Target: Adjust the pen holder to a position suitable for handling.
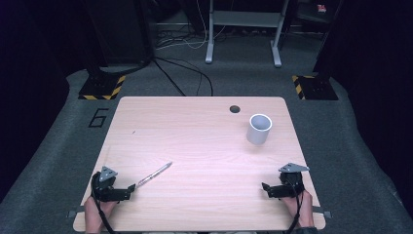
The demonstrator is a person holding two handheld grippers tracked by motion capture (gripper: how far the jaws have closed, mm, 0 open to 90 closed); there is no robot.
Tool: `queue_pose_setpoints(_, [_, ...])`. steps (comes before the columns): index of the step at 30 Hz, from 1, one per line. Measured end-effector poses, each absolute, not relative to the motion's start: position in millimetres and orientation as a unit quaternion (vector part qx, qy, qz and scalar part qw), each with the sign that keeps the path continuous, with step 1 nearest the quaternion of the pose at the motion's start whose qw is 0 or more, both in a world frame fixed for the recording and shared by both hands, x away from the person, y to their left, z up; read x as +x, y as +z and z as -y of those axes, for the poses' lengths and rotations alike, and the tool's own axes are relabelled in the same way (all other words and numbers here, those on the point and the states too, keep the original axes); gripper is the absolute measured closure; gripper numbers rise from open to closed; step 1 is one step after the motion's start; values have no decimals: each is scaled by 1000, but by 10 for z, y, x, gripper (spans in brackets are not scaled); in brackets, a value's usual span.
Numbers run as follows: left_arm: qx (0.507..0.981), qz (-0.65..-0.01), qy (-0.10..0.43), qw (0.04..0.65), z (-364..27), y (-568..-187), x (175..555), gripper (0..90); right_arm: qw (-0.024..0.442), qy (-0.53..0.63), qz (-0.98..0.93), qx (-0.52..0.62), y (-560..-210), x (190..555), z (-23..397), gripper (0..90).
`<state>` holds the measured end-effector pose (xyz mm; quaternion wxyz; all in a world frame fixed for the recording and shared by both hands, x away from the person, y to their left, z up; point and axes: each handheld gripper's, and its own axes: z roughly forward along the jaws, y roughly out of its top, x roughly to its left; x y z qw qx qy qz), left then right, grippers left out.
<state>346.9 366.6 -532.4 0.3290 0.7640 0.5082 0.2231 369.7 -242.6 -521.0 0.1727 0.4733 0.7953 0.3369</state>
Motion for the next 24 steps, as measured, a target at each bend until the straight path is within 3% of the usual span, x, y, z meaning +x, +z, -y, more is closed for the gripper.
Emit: queue_pose_setpoints(24, [764, -508, 222, 331, -3657, -5326, 3466, 8, 202, 369, -779, 465, -4593, 4030, 2336, 0])
